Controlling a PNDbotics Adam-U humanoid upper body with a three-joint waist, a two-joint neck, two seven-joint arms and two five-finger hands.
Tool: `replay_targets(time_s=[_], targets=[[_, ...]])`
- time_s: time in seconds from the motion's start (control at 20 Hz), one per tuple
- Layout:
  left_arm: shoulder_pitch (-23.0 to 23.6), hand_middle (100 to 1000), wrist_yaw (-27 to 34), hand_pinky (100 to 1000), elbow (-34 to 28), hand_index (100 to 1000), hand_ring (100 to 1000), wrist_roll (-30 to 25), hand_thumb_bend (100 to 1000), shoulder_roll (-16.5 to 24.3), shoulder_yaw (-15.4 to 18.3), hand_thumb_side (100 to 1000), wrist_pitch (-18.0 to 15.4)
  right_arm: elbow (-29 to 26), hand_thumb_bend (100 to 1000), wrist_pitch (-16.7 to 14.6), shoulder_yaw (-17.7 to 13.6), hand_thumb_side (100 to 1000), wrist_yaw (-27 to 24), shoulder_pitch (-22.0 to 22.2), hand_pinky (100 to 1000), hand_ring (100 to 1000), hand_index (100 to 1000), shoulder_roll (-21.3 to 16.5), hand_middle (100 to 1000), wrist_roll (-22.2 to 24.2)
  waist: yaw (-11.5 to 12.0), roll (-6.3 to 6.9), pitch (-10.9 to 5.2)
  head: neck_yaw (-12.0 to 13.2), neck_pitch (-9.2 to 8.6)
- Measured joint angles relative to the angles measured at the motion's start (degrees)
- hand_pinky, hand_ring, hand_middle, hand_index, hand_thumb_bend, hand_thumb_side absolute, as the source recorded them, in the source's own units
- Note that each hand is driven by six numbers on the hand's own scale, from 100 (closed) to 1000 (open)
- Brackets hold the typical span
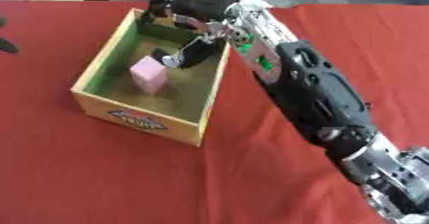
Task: Pick up objects on the table and place them in the box.
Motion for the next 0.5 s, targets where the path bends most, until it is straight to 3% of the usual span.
replay_targets(time_s=[0.3, 0.5], targets=[[0.5, 595, -0.1, 528, 0.0, 760, 681, 0.2, 100, 0.0, 0.0, 740, 0.1, -12.2, 100, 4.8, -0.2, 575, -7.2, 0.8, 839, 773, 810, -5.8, 702, 0.3, -0.9, 0.38, -0.62, 0.9, 0.43], [0.7, 596, -0.4, 528, 0.0, 760, 681, 0.6, 100, 0.0, 0.2, 736, -0.2, -21.5, 100, 8.2, -0.8, 622, -12.0, 3.3, 846, 777, 815, -11.8, 710, 0.3, -1.6, 0.59, -0.85, 1.7, 0.87]])
